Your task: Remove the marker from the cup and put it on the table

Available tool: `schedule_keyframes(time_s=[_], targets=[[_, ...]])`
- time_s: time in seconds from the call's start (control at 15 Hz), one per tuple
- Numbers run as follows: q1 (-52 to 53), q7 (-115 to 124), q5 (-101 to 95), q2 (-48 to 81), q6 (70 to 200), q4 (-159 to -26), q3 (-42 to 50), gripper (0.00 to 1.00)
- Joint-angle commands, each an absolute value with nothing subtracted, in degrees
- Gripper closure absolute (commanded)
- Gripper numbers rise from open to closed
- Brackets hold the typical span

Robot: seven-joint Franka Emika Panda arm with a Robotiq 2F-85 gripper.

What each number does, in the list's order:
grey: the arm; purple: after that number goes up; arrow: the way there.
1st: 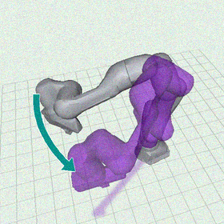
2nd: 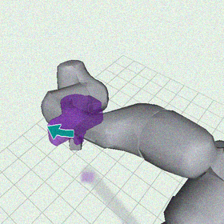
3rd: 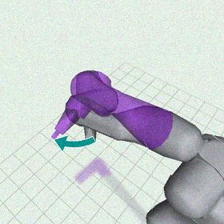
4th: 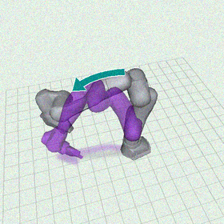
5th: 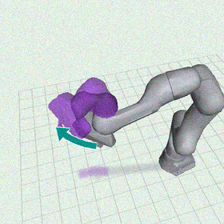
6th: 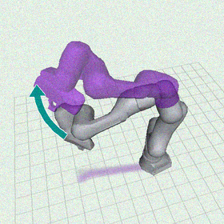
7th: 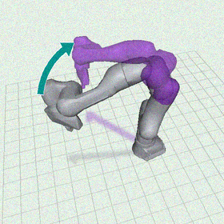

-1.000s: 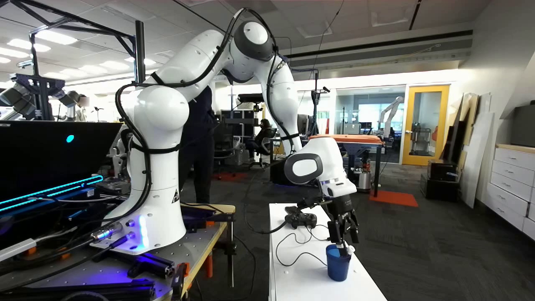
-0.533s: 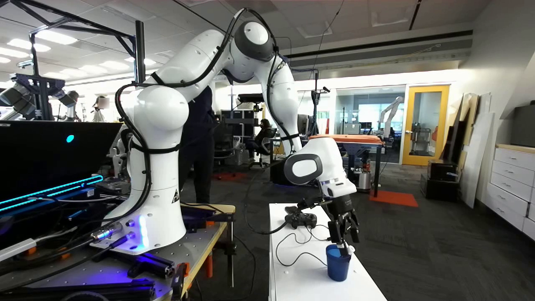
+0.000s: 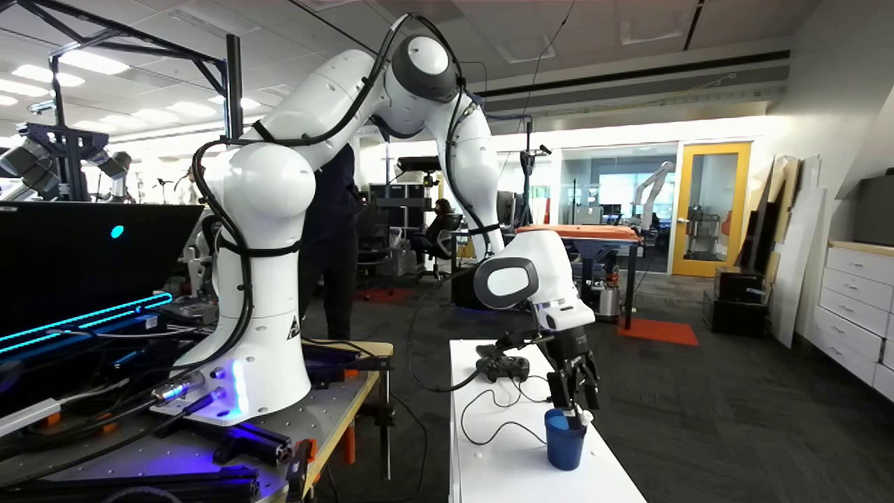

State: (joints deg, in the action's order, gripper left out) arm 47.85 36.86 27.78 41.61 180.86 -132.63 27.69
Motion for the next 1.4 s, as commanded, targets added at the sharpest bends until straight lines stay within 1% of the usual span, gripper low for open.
schedule_keyframes(time_s=[0.0,0.07,0.13,0.2,0.33,0.53,0.67,0.73,1.07,1.33], targets=[[47.15,37.62,26.22,39.35,180.36,-134.6,27.69,0.38],[47.2,37.65,26.23,39.34,180.4,-134.7,27.74,0.46],[47.22,37.65,26.24,39.32,180.45,-134.79,27.75,0.51],[47.23,37.64,26.24,39.32,180.49,-134.85,27.73,0.59],[47.29,37.64,26.22,39.32,180.41,-134.87,27.82,0.7],[47.66,37.67,26.14,39.32,180.21,-134.9,28.19,0.91],[48.24,37.85,26.14,39.21,179.96,-135.16,28.77,0.98],[48.48,37.93,26.15,39.2,179.9,-135.27,29.03,0.93],[49.81,37.93,25.82,38.98,179.33,-135.63,30.71,0.93],[53.01,37.82,24.94,38.13,178.21,-136.09,34.24,0.93]])
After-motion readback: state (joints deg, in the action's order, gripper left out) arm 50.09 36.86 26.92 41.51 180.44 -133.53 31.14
